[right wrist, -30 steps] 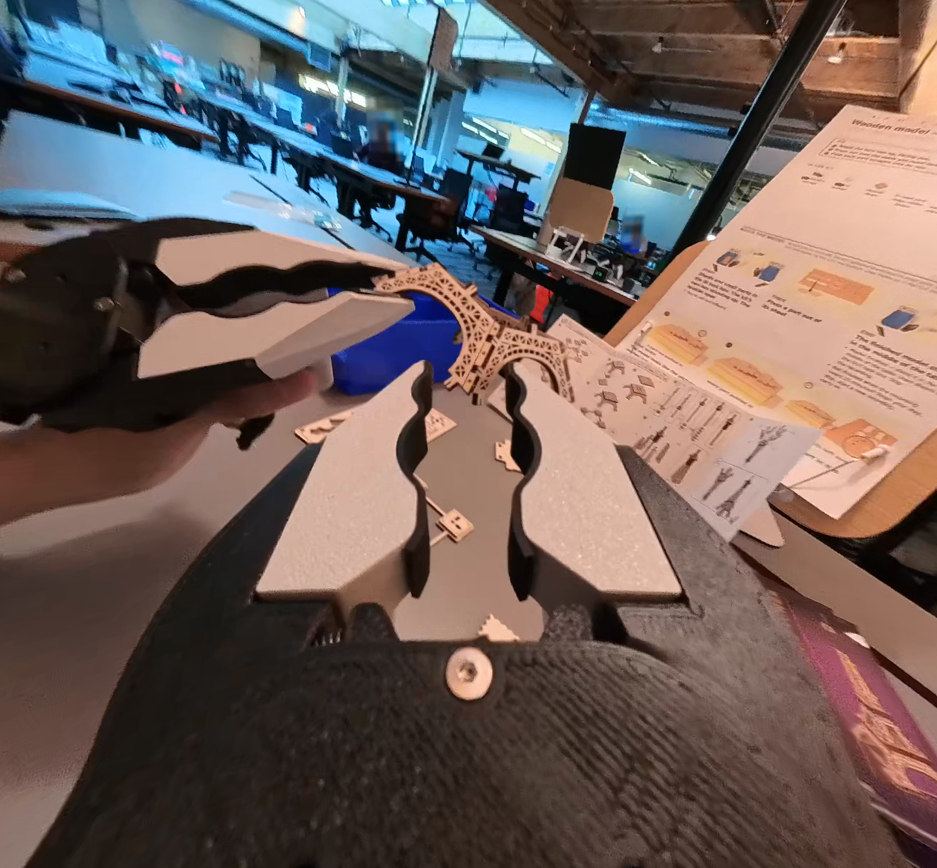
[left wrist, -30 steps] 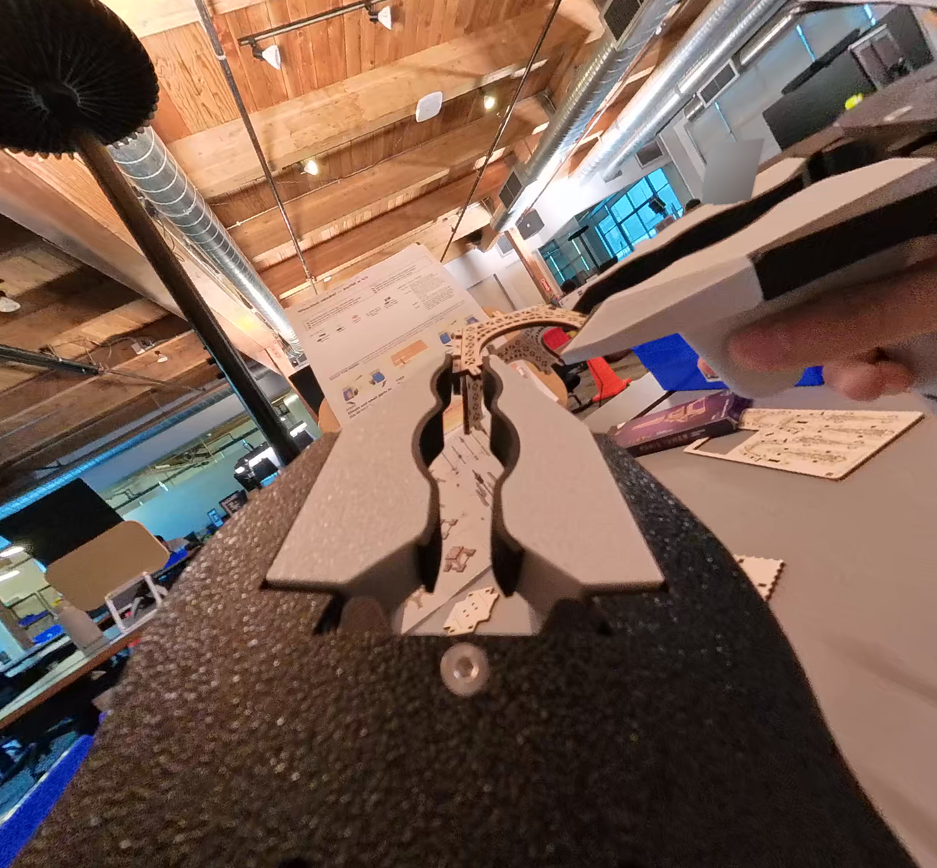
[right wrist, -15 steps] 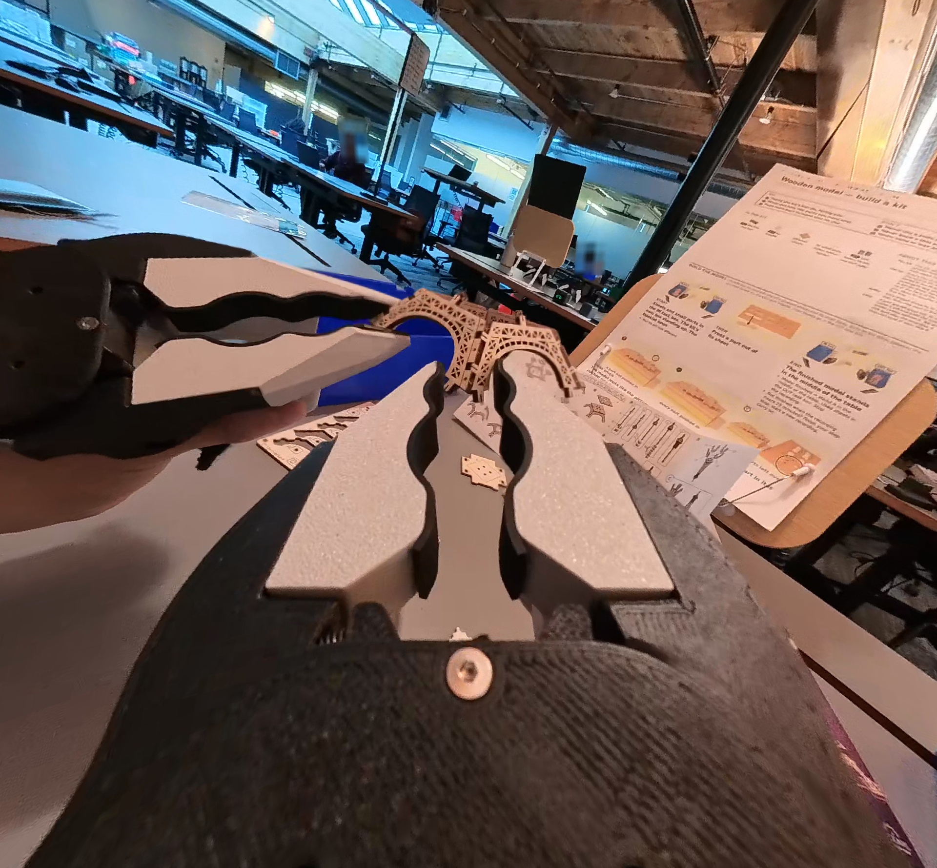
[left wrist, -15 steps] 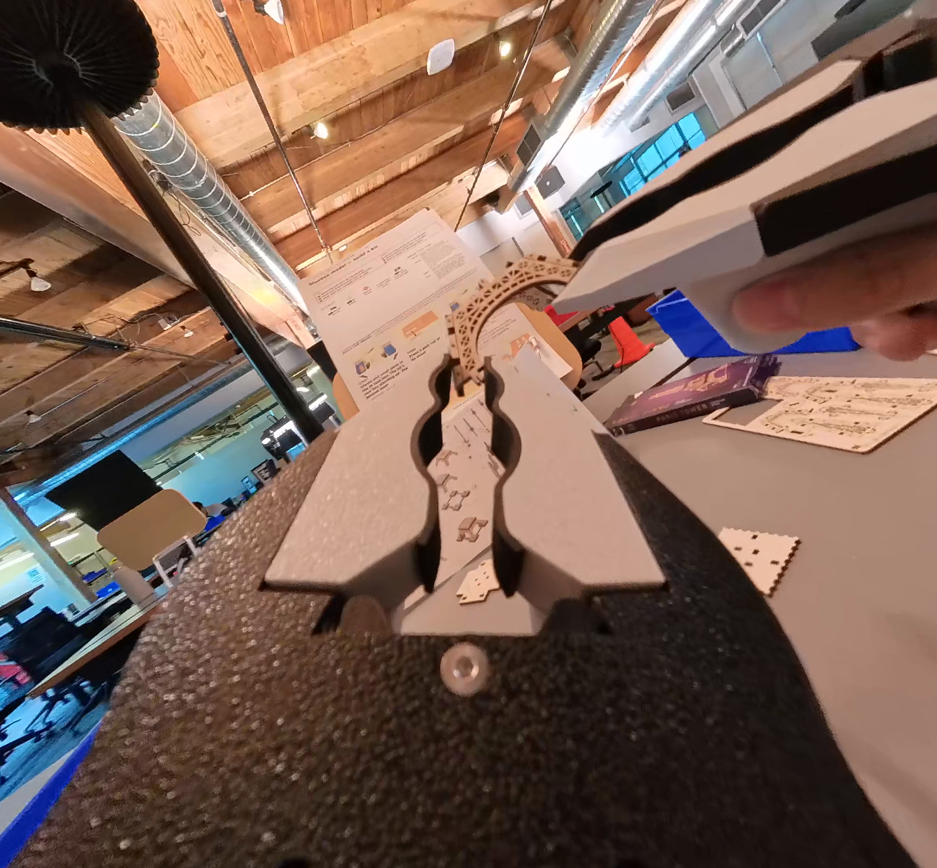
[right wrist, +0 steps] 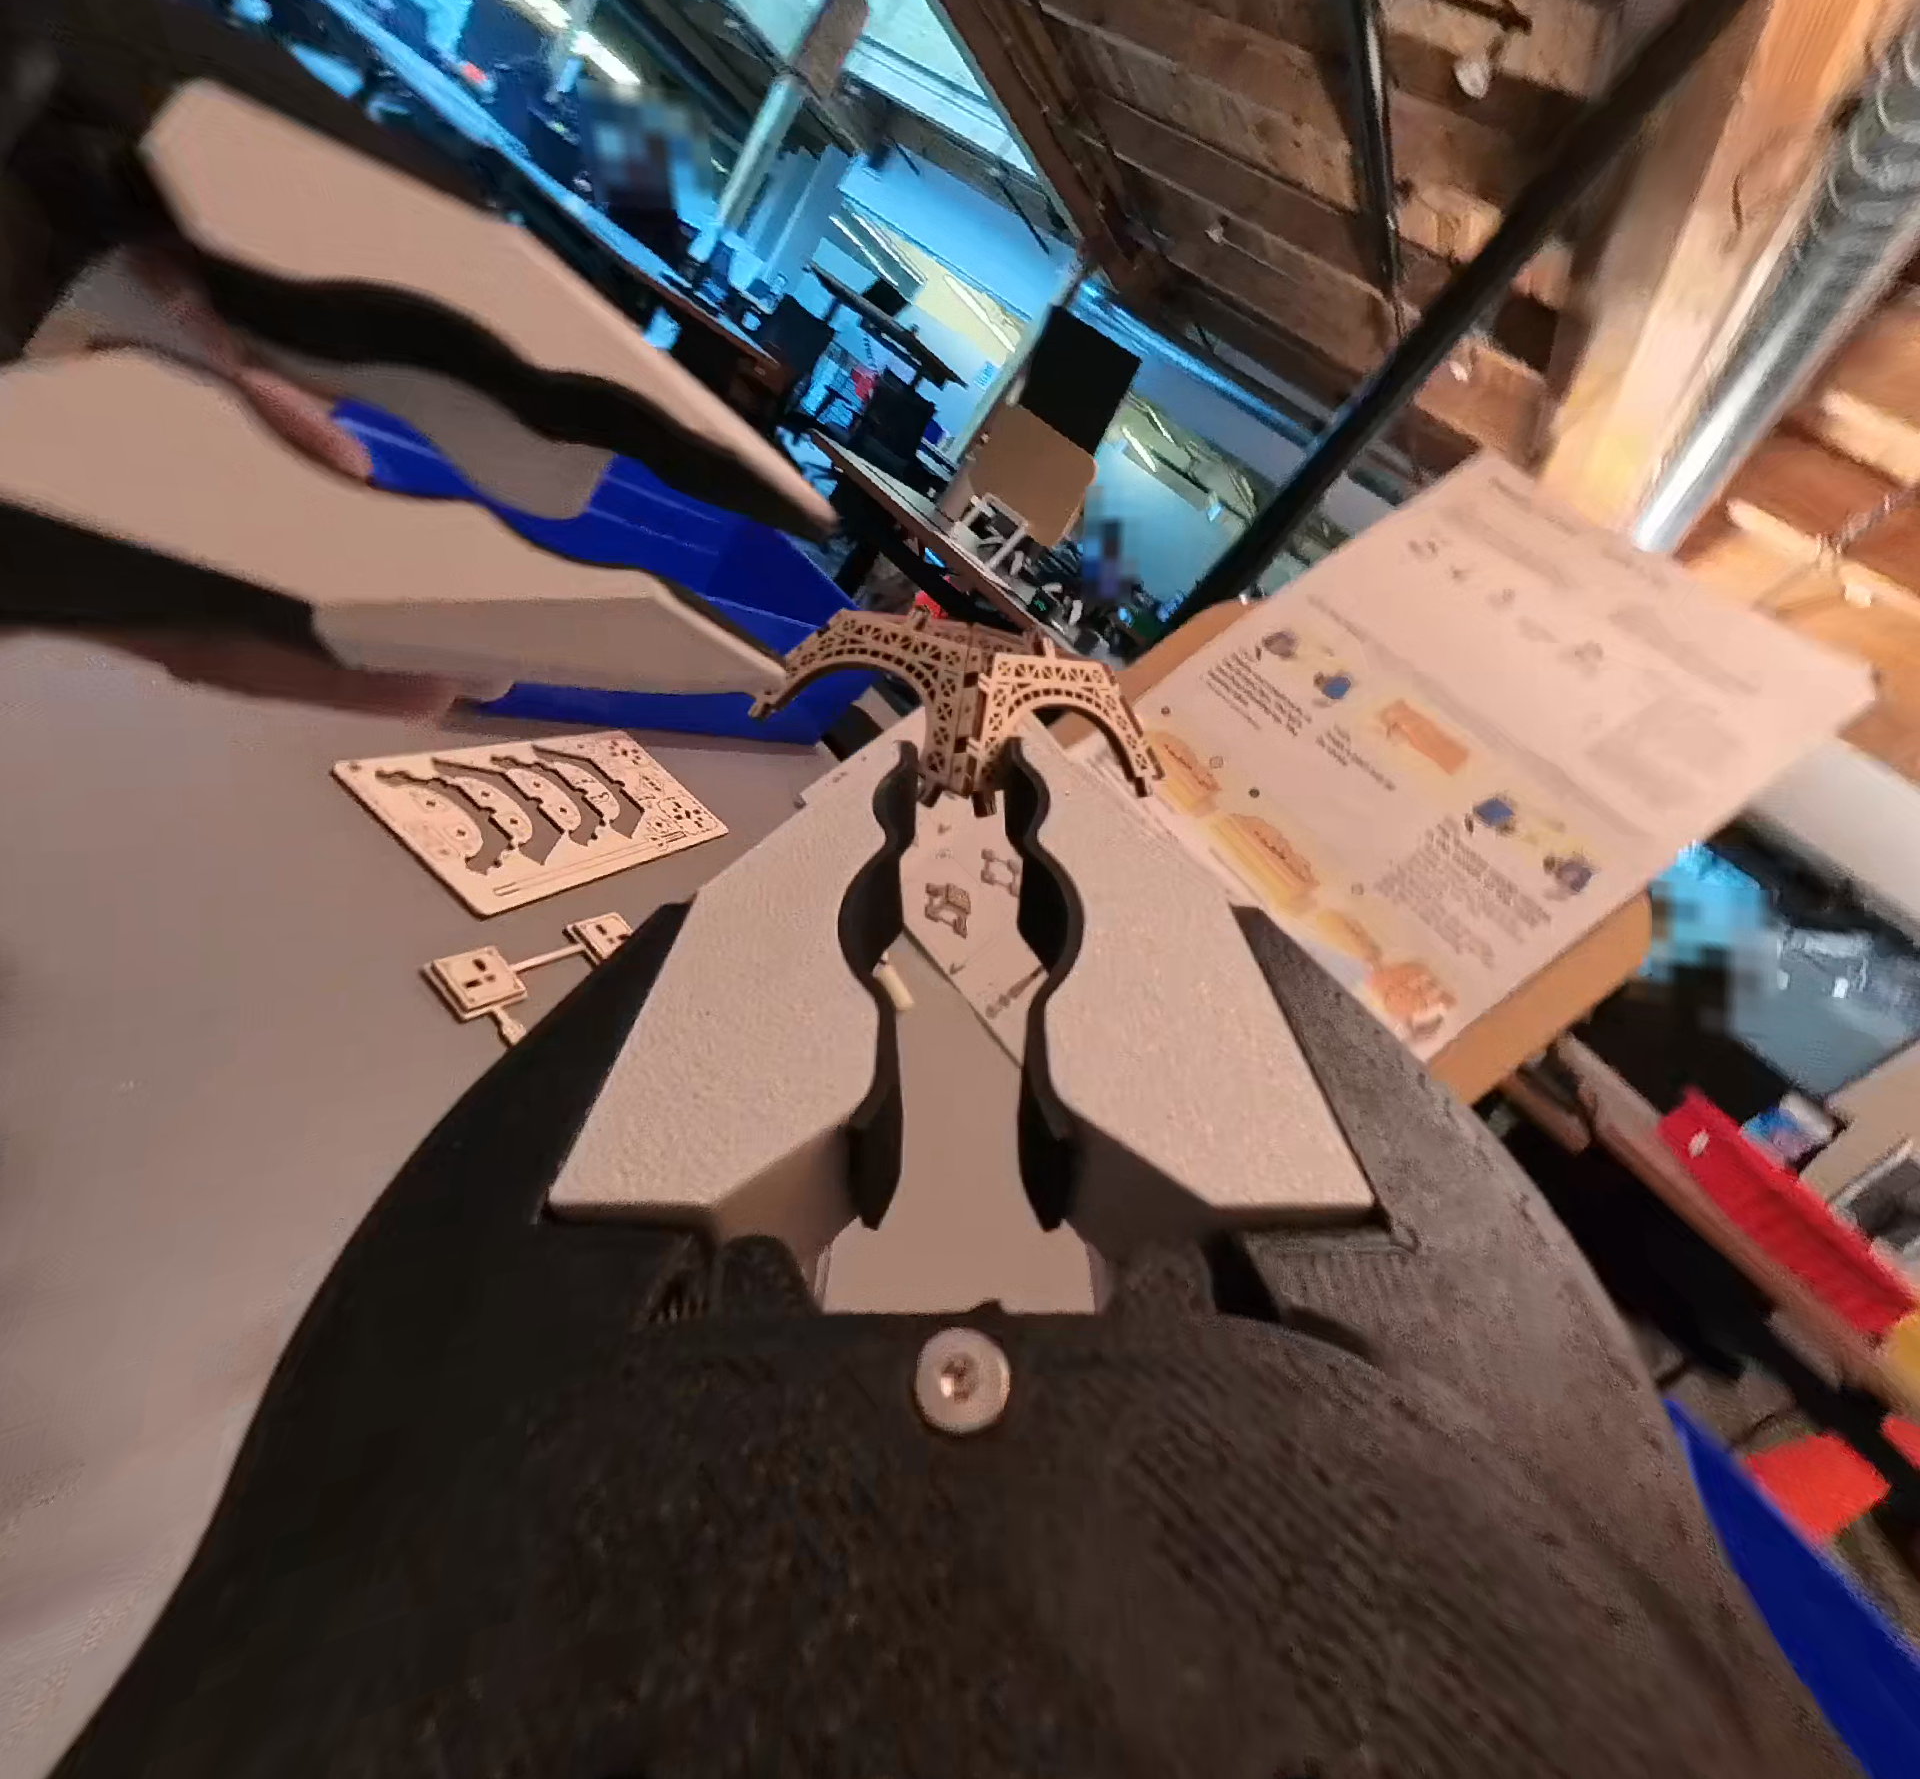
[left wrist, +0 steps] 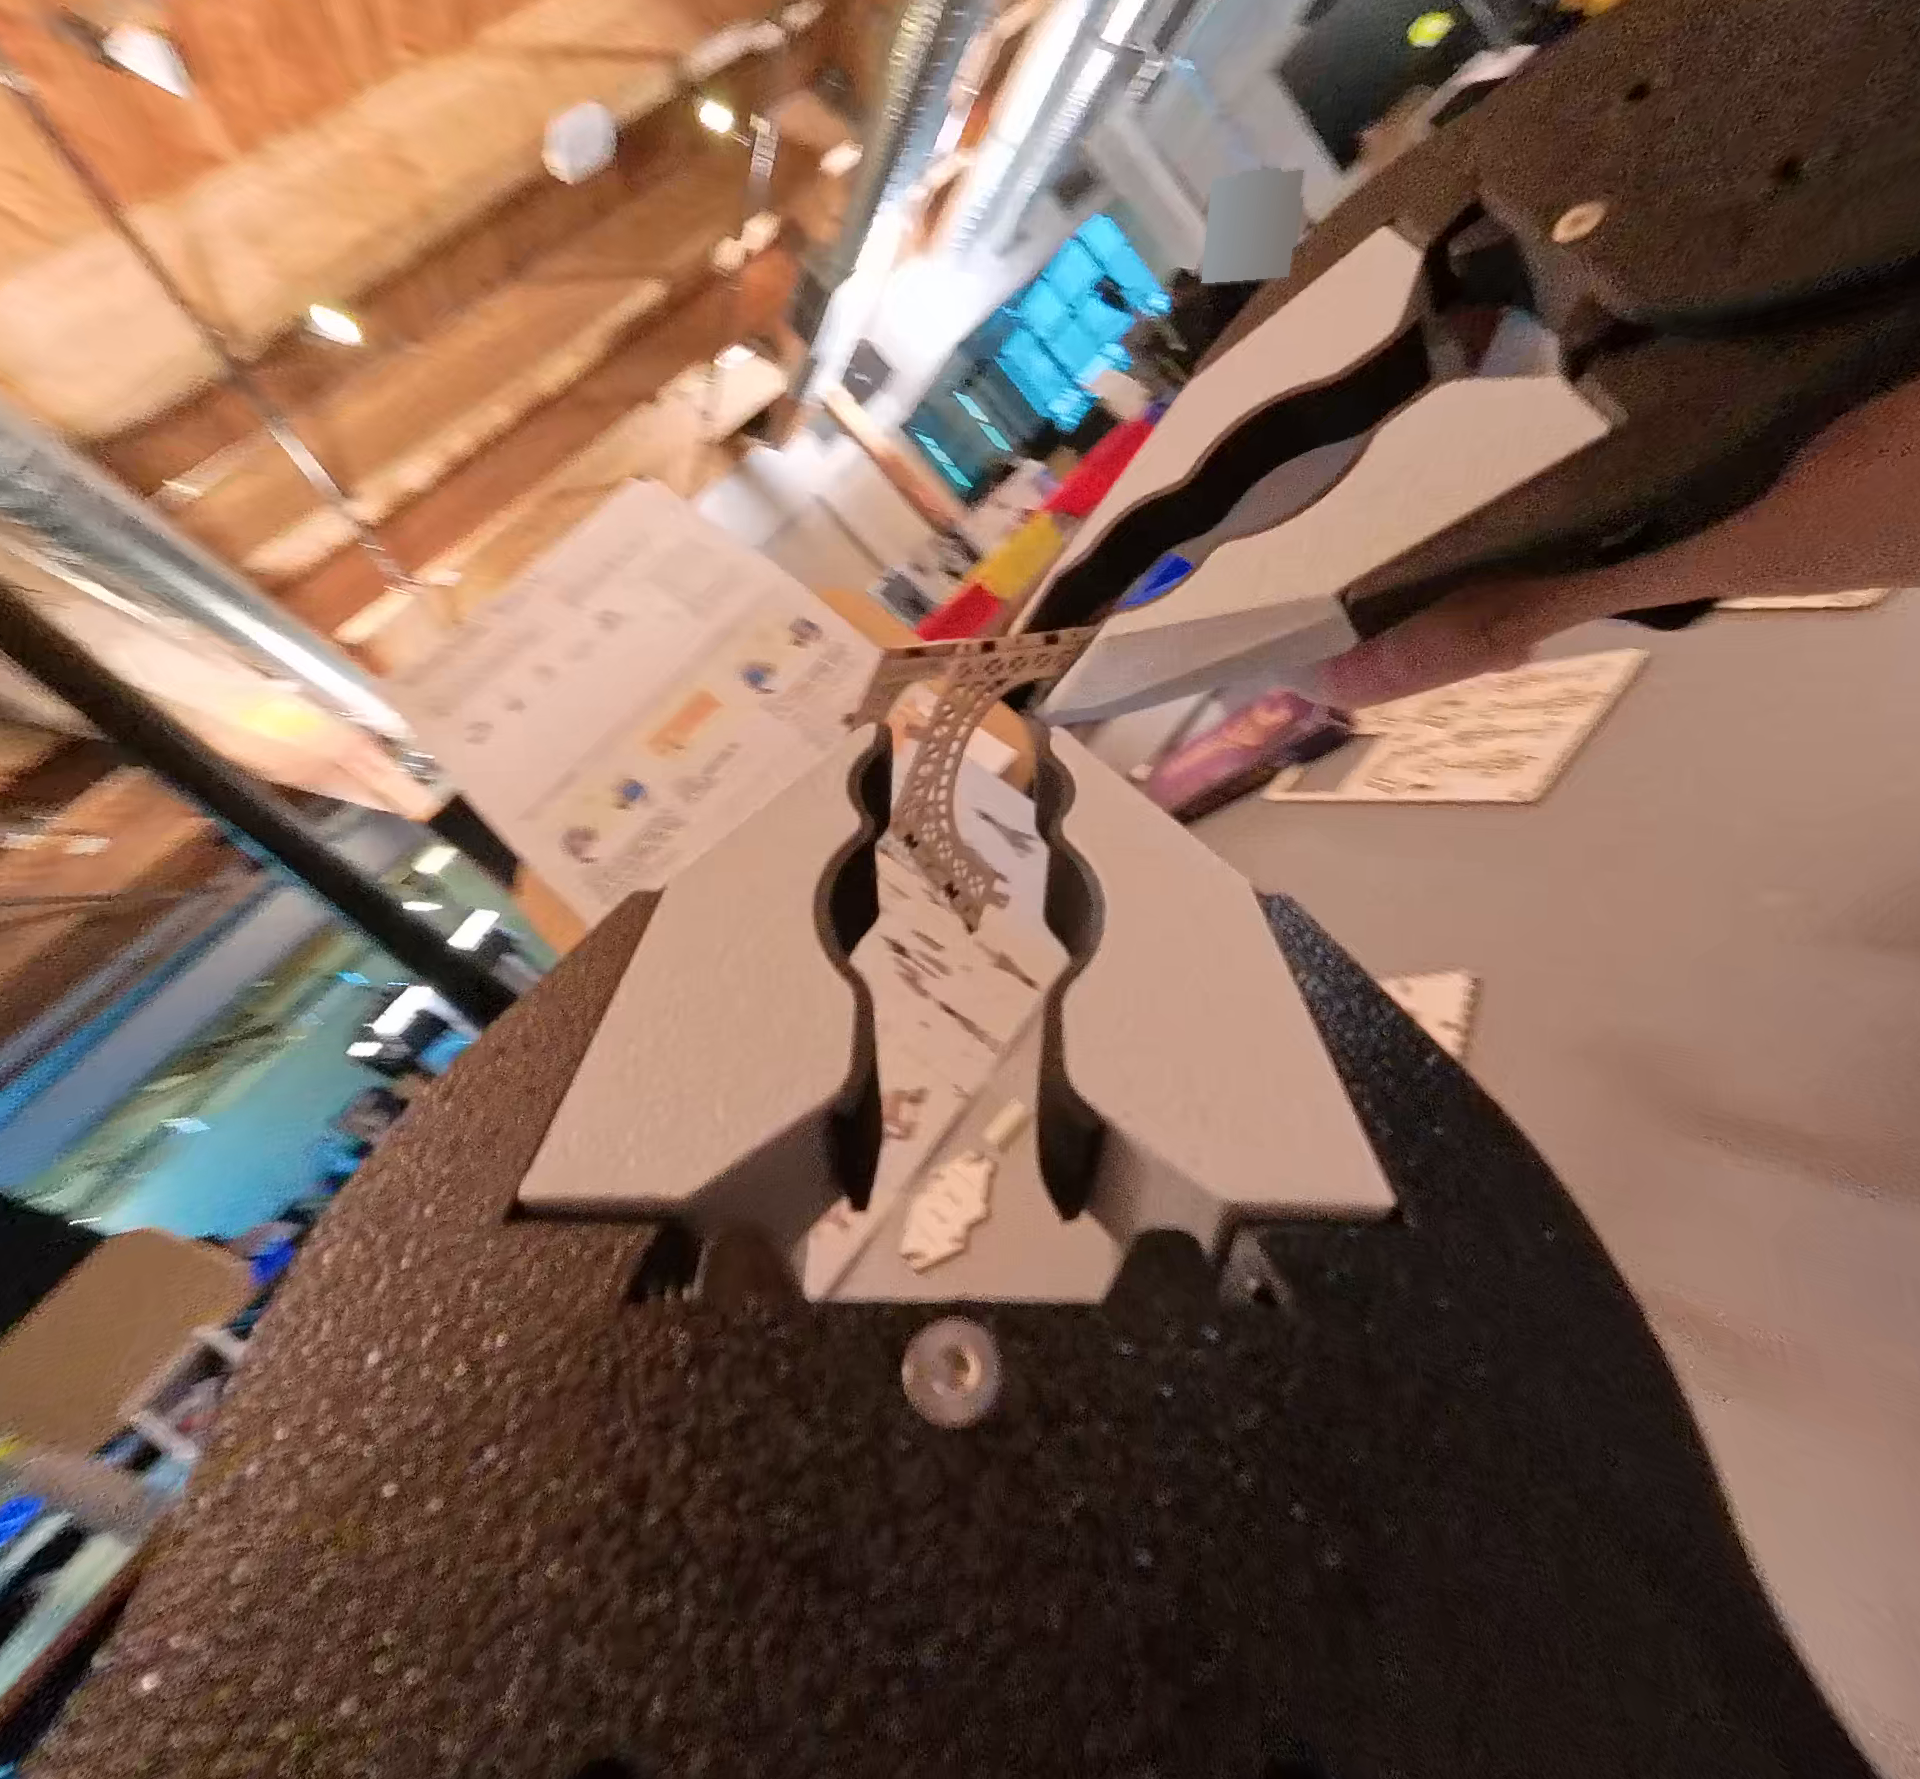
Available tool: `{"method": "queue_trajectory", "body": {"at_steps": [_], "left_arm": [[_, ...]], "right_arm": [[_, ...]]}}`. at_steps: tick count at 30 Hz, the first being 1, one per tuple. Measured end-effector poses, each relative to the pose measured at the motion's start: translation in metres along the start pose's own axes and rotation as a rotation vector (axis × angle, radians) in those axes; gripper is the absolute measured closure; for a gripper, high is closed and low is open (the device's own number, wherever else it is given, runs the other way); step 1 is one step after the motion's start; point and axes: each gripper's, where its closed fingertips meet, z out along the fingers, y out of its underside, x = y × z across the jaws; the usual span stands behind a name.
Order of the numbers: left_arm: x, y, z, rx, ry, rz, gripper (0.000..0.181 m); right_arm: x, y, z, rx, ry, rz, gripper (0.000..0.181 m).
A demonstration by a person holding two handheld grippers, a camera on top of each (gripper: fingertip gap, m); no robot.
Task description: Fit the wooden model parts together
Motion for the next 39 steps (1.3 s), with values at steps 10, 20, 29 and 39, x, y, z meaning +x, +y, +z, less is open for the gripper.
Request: {"method": "queue_trajectory", "body": {"at_steps": [10,20,29,39], "left_arm": [[0.011,0.037,-0.013,-0.278,0.248,0.114,0.146],[0.006,0.029,-0.007,-0.246,0.138,0.303,0.170],[0.003,0.017,-0.006,-0.140,0.090,0.324,0.170],[0.008,0.011,-0.006,-0.101,0.094,0.328,0.170]], "right_arm": [[-0.045,0.000,0.002,0.015,-0.222,-0.149,0.167],[-0.052,-0.007,-0.006,0.019,-0.362,0.055,0.148],[-0.044,-0.020,-0.019,0.088,-0.506,0.331,0.158],[-0.043,-0.019,-0.020,0.091,-0.487,0.278,0.170]]}}
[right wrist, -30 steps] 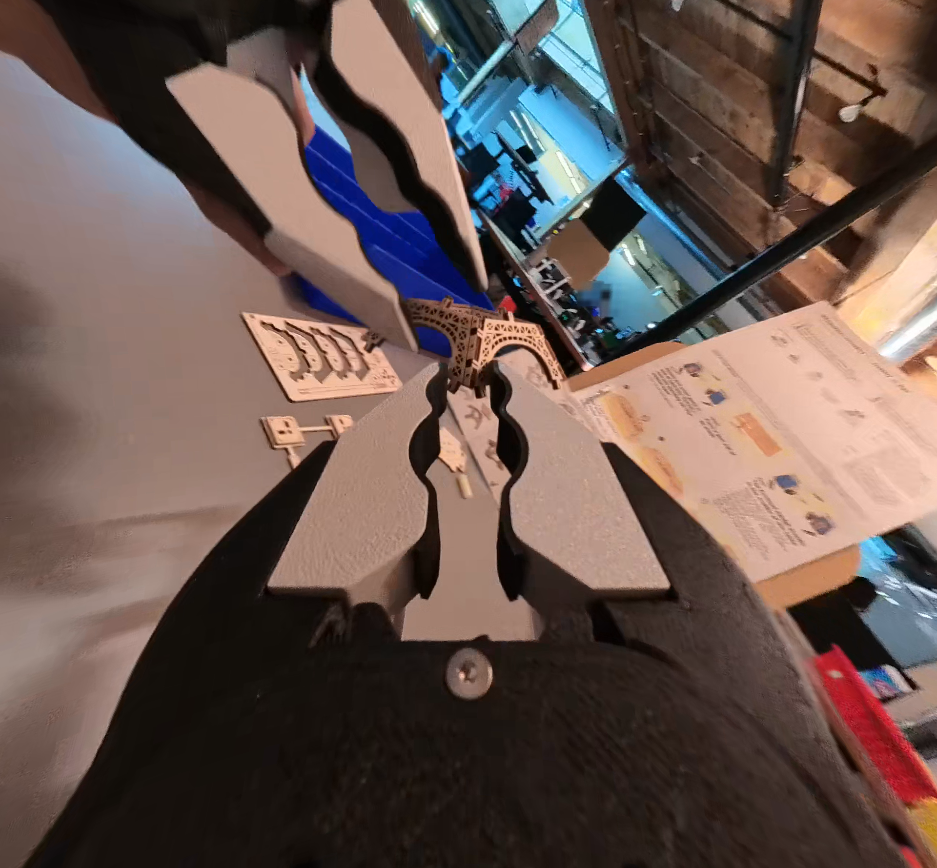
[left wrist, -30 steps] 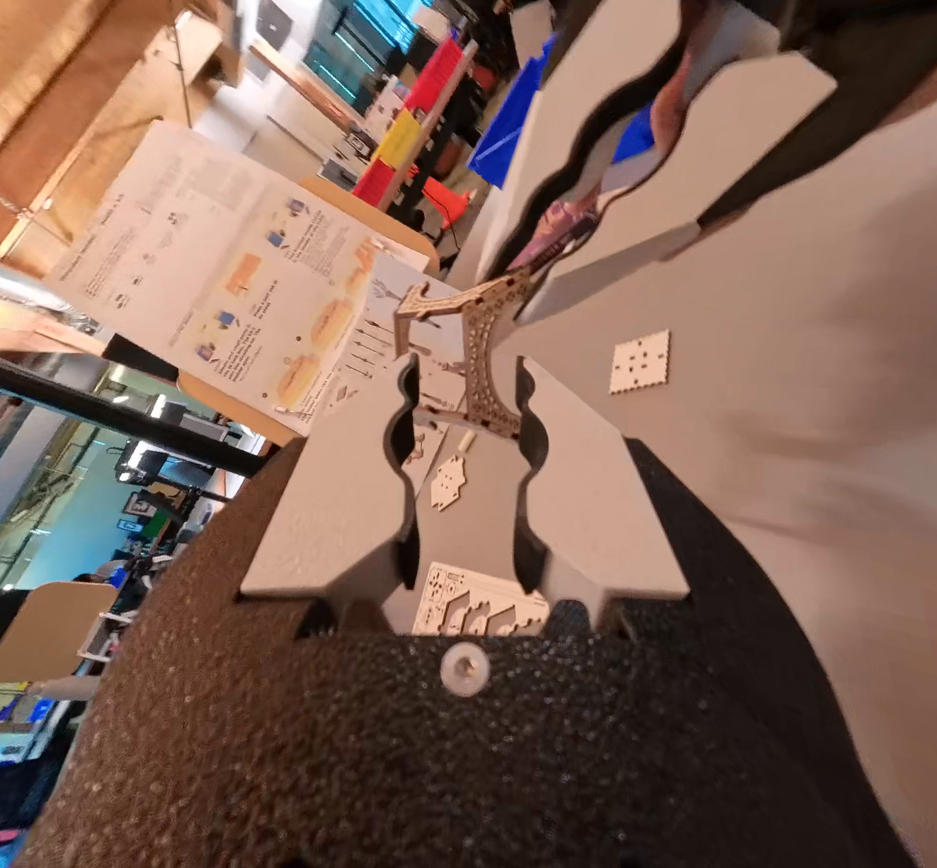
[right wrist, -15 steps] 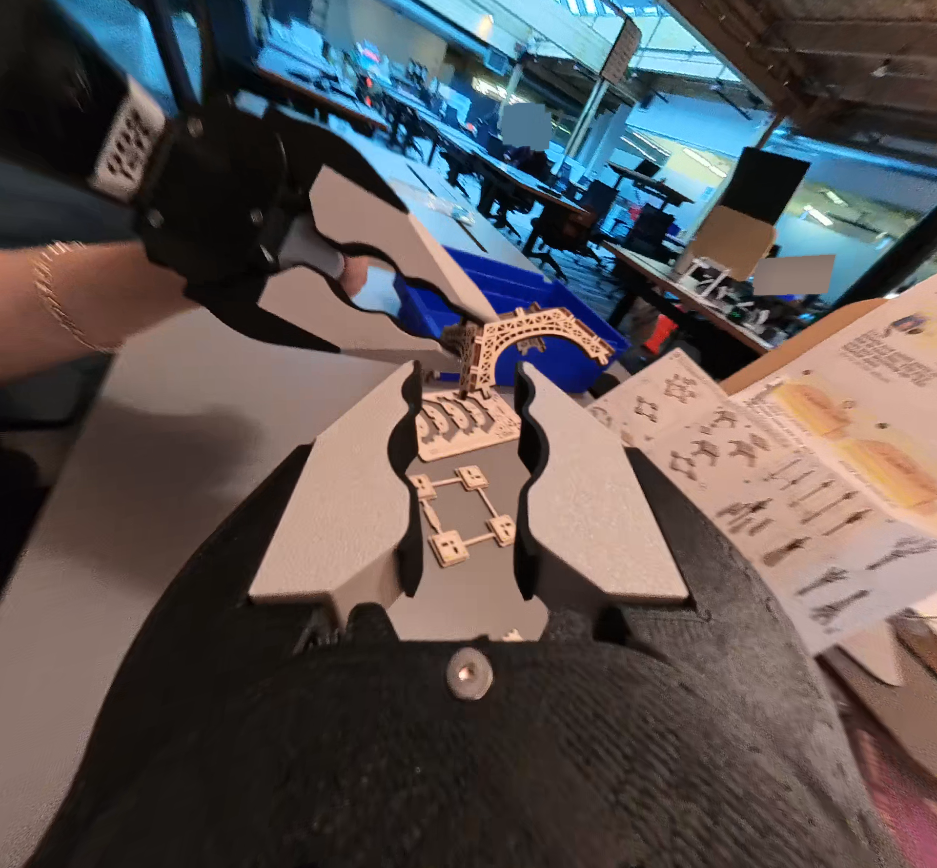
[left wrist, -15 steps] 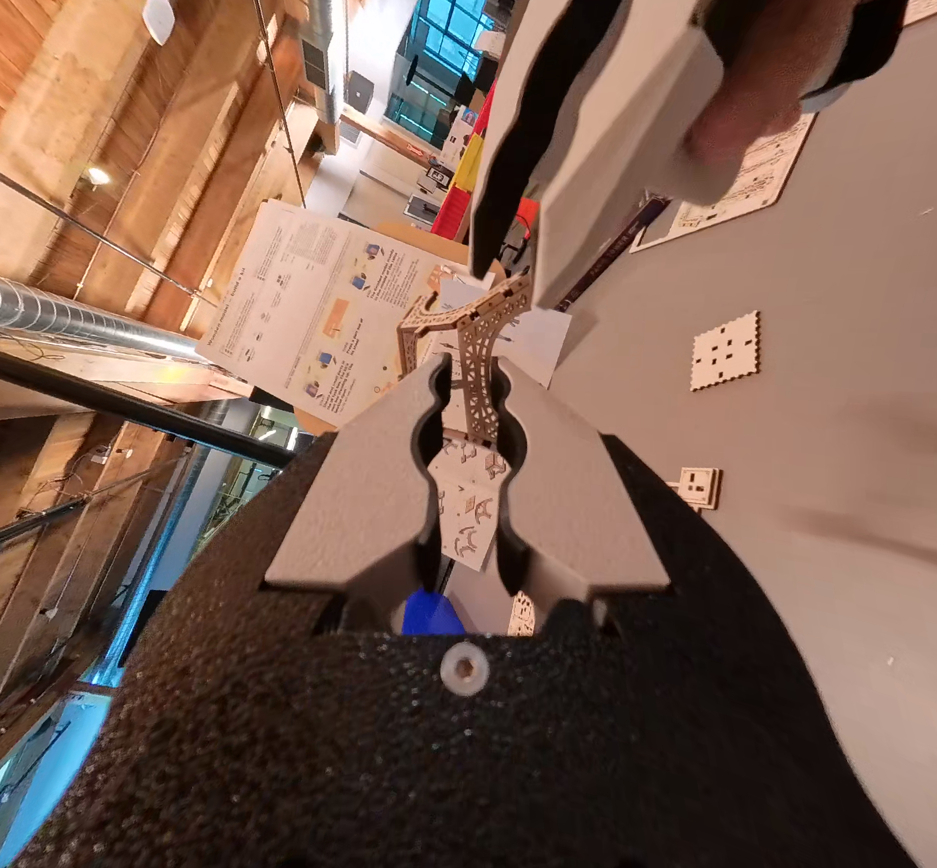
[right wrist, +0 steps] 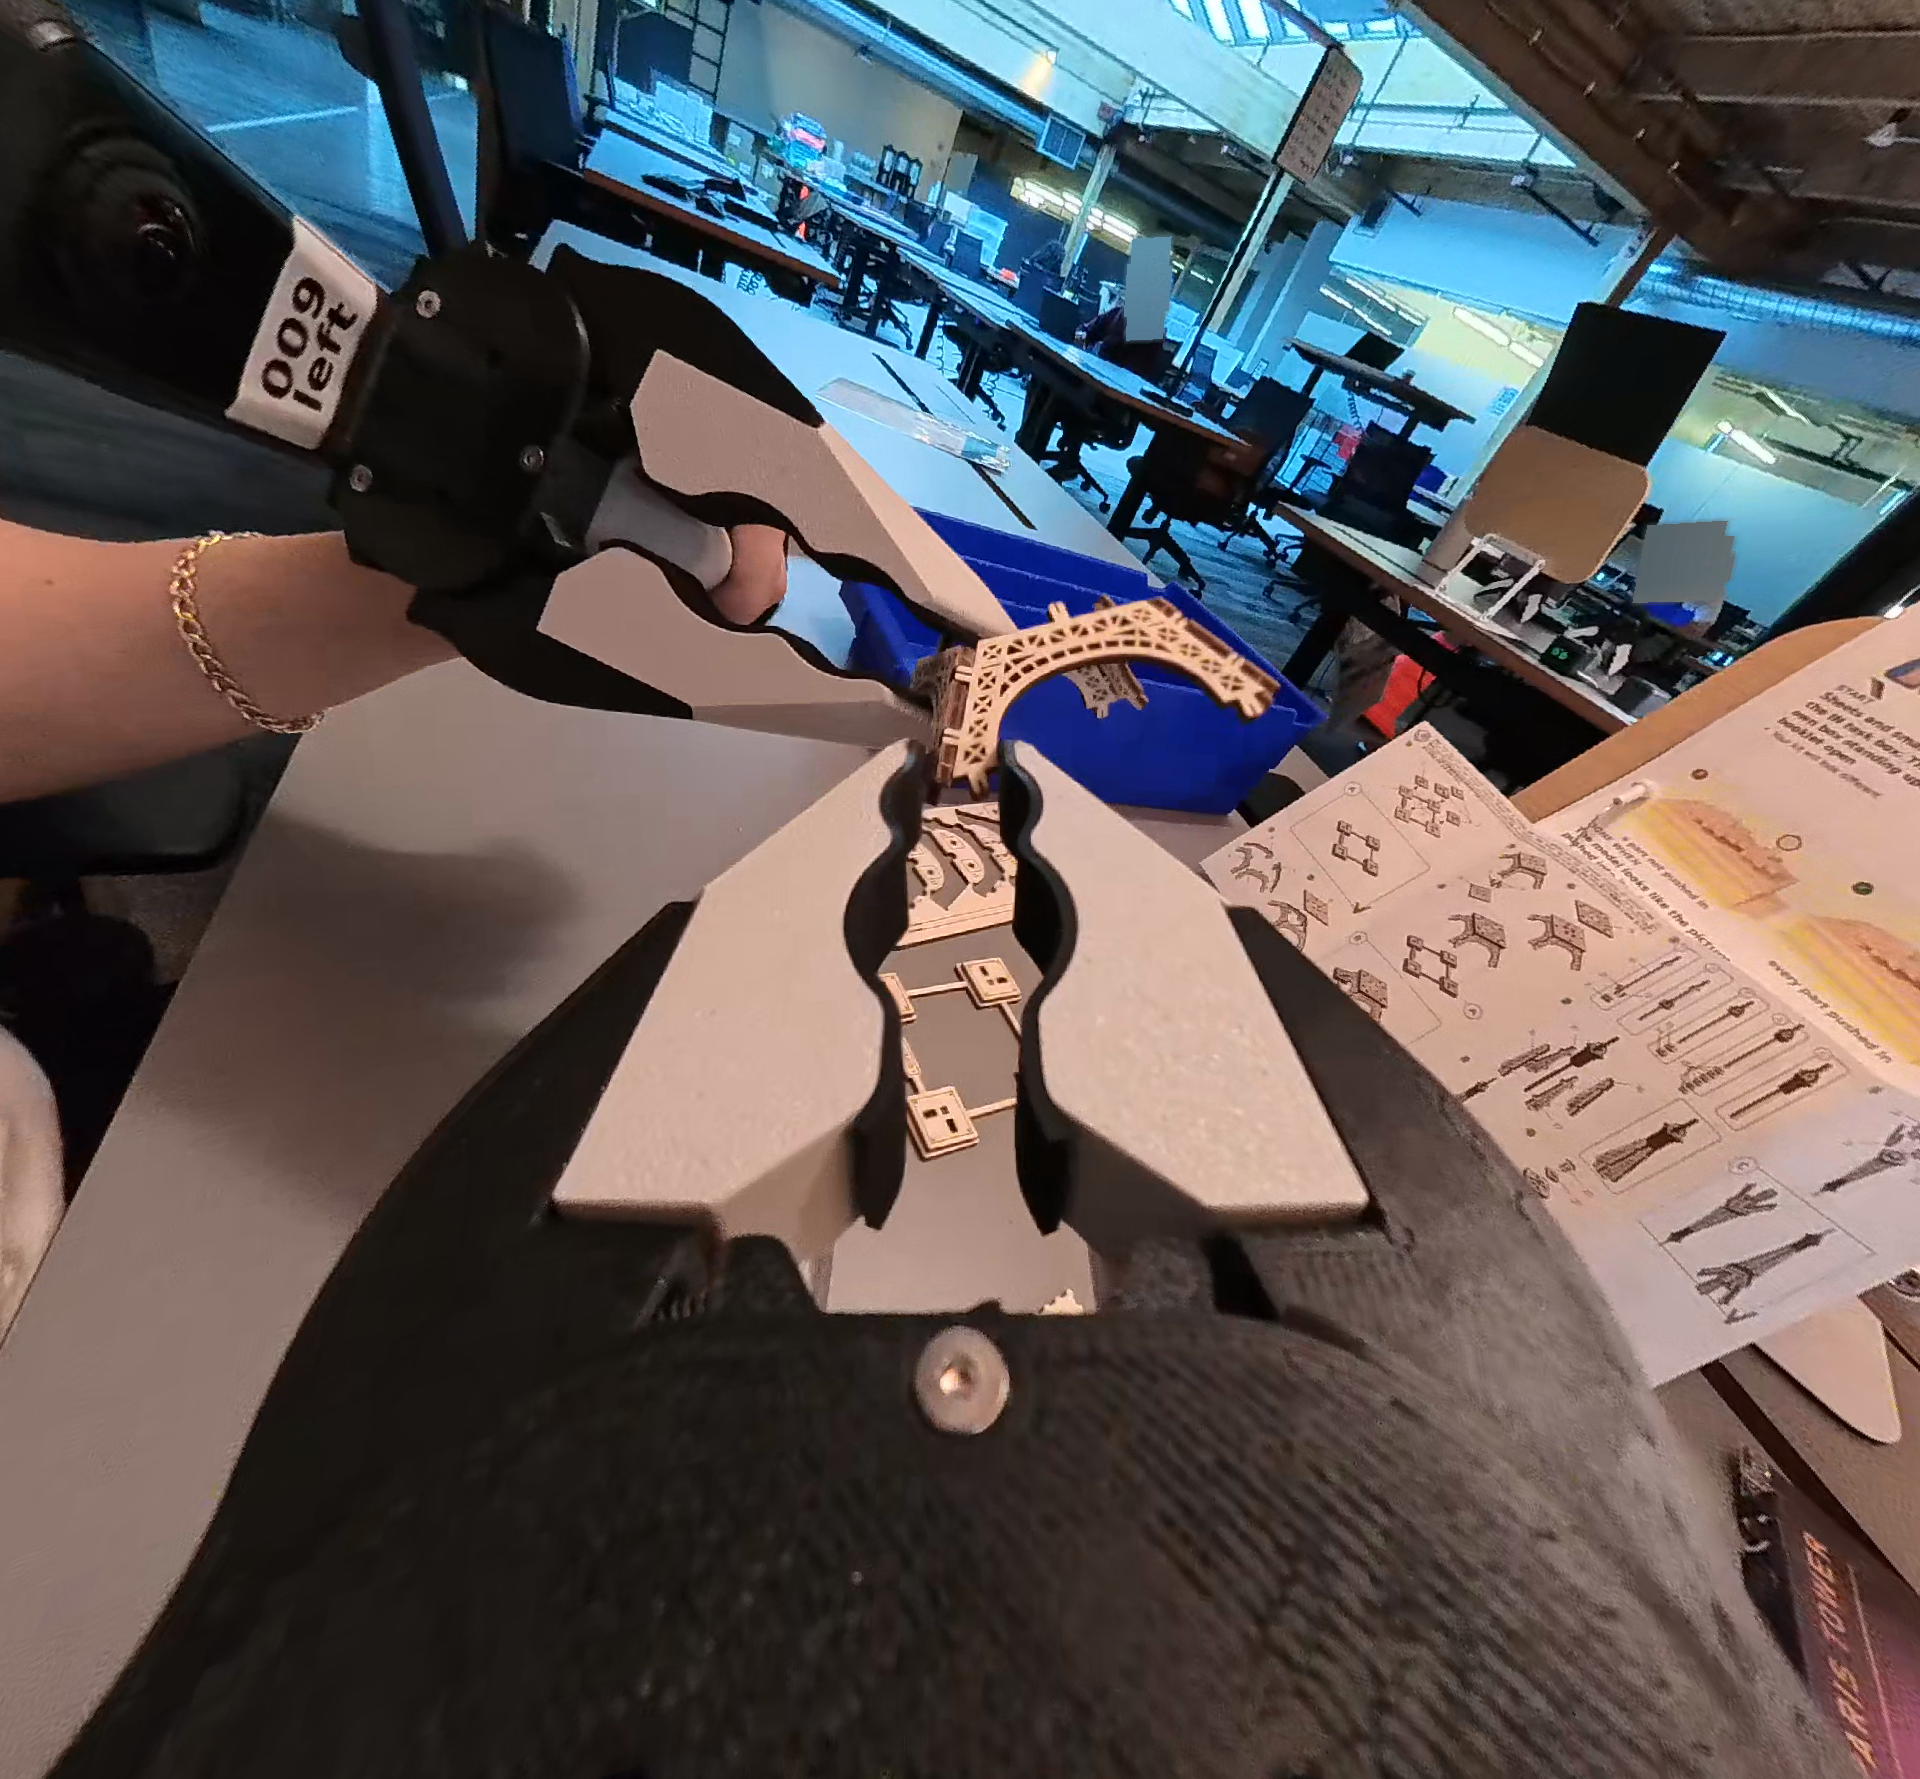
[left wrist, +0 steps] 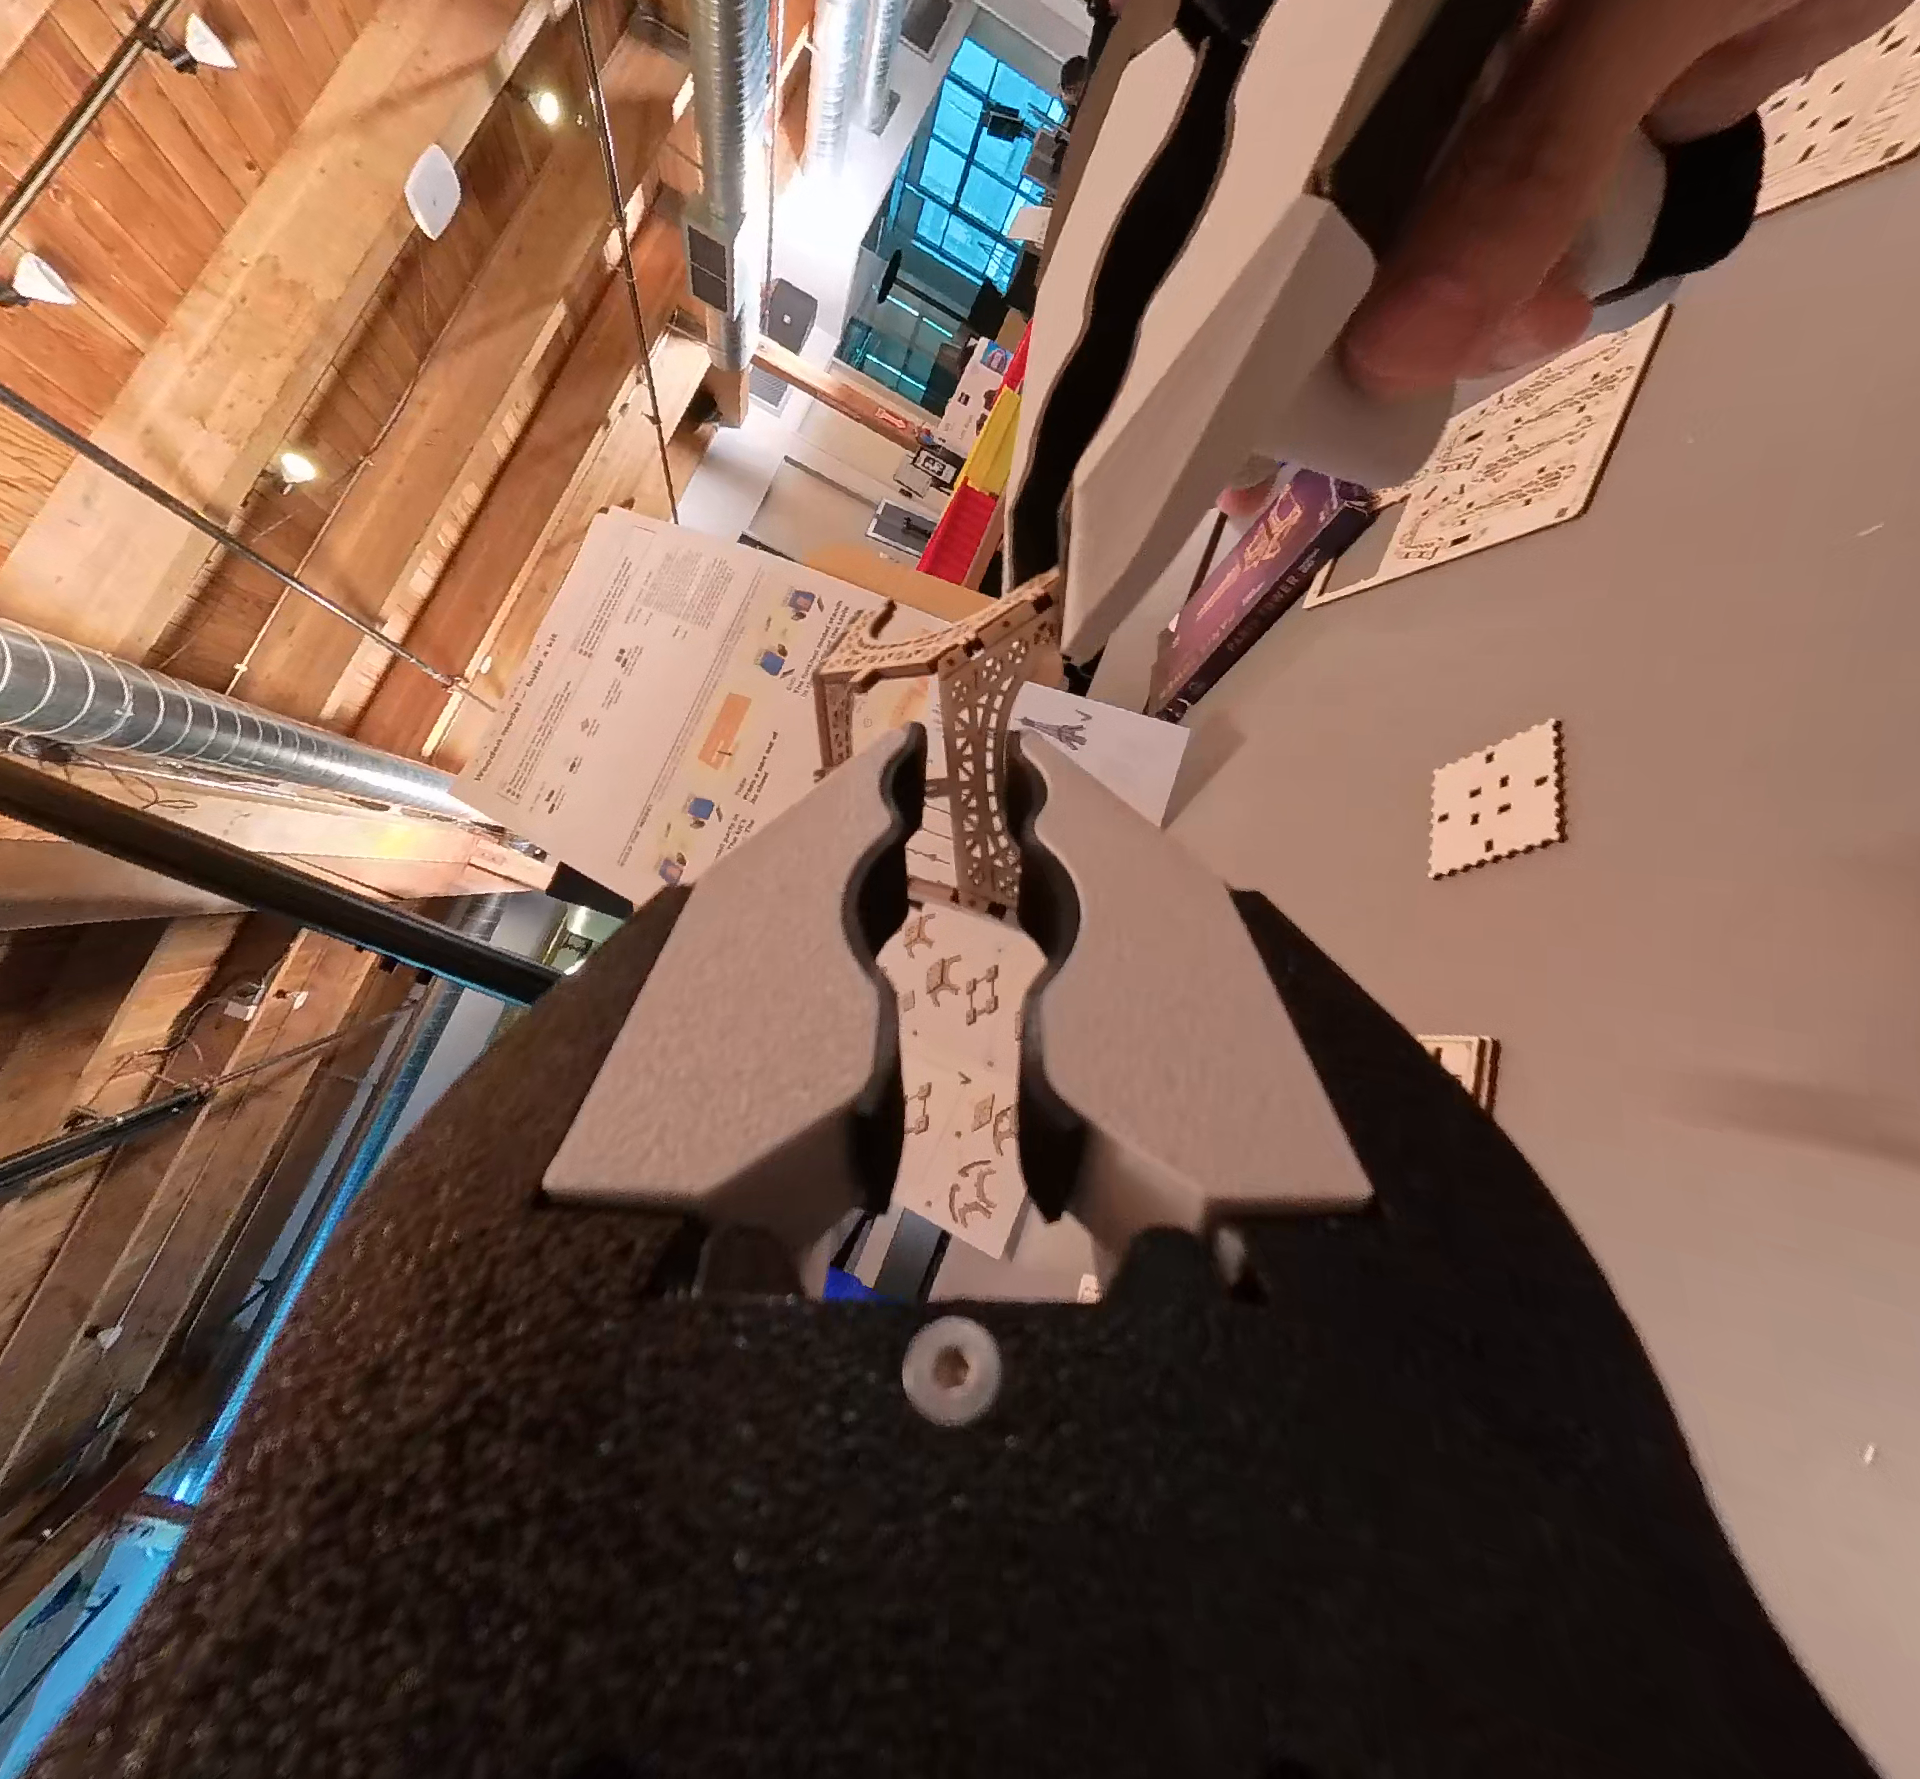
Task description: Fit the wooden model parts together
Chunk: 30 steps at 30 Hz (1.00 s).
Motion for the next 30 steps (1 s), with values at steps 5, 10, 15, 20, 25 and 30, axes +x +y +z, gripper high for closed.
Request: {"method": "queue_trajectory", "body": {"at_steps": [5,10,15,20,25,30], "left_arm": [[0.001,0.002,0.001,-0.023,0.001,0.019,0.170],[0.005,0.008,0.003,-0.116,0.005,0.134,0.170],[0.009,0.002,0.005,-0.117,-0.001,0.199,0.170],[0.010,0.002,0.005,-0.136,-0.008,0.235,0.170],[0.012,0.004,0.006,-0.149,-0.005,0.248,0.170],[0.011,0.007,0.006,-0.171,-0.005,0.244,0.170]], "right_arm": [[-0.001,0.003,0.001,-0.014,-0.020,0.055,0.171],[0.005,-0.003,-0.002,0.039,0.001,0.099,0.154],[0.006,0.004,0.000,-0.017,0.037,0.032,0.159],[0.008,0.005,0.000,-0.031,0.055,-0.004,0.165],[0.008,0.009,0.000,-0.066,0.066,-0.031,0.165],[0.008,0.011,0.003,-0.080,0.080,-0.046,0.167]]}}
